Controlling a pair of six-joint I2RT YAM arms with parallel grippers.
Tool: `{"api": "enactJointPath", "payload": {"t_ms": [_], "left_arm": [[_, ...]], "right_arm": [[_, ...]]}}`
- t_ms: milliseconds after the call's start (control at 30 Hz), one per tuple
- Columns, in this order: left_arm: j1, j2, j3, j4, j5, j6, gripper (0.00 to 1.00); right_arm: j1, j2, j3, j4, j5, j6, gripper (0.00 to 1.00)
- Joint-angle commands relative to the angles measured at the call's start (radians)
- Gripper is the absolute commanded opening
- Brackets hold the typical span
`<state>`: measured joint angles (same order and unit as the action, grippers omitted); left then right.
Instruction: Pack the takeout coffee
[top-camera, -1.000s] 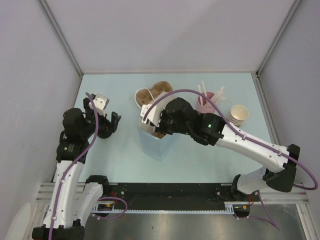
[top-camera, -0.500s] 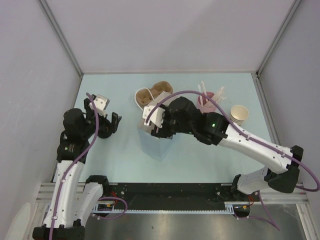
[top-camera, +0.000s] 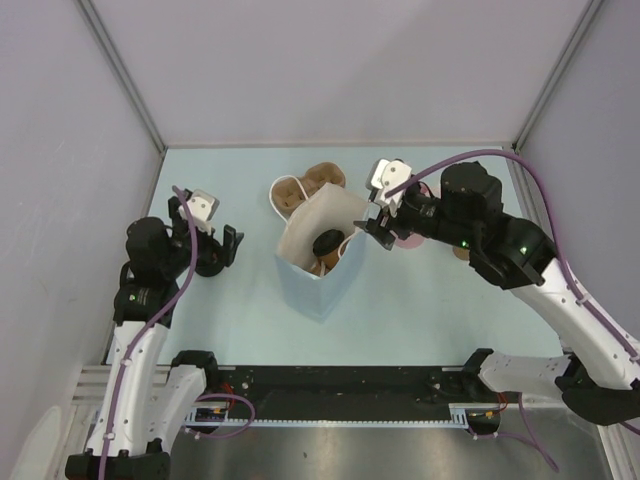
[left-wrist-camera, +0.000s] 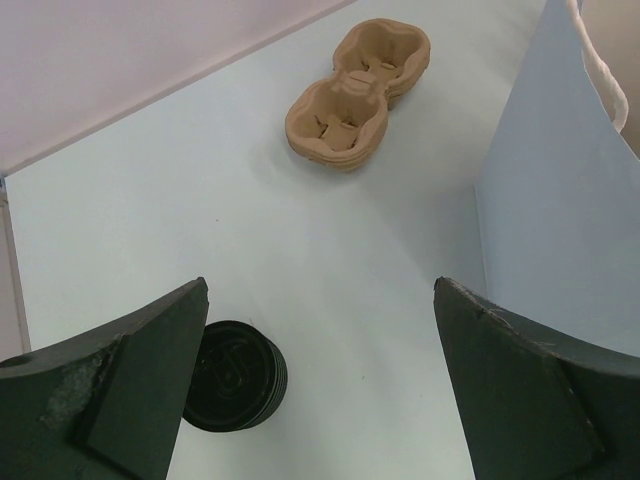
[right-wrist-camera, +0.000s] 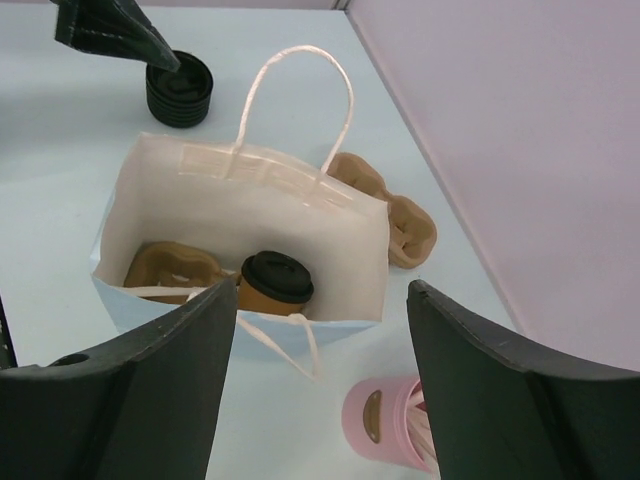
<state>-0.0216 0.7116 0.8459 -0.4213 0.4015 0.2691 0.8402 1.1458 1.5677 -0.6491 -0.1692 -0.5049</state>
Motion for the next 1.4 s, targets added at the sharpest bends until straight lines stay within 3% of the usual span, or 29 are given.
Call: {"api": "enactJointPath", "payload": {"t_ms": [0,500,900,1000,1233,1367], "left_arm": [[0.012,-0.027,-0.008,0.044,0.030,-0.018,0.99],[0.018,-0.027,-0.015,0.050,0.036,-0.024,0.99],[0.018,-0.029,-0.016,0.049,0.045,-0.028,0.99],[0.018,-0.032,-0.018,0.049,0.048,-0.028,0.99],[0.018,-0.032,-0.019,0.050,0.053,-0.028,0.99],[0.018,-0.032,-0.019,0.052,0.053,-0.030,0.99]], "right_arm": [[-0.038,-0.003,-0.041,0.031,-0.027,0.006,0.74],[-0.039,-0.015,-0.044,-0.126,-0.211,-0.102,0.76],[0.031,0.018,-0.081,-0.024,0.043,-0.139,0.73],[0.046,0.028,-0.080,-0.021,0.085,-0.155,0.64],[0.048,0.012,-0.090,-0.029,0.105,-0.173,0.20],[0.042,0.000,-0.092,-0.029,0.114,-0.178,0.11]]}}
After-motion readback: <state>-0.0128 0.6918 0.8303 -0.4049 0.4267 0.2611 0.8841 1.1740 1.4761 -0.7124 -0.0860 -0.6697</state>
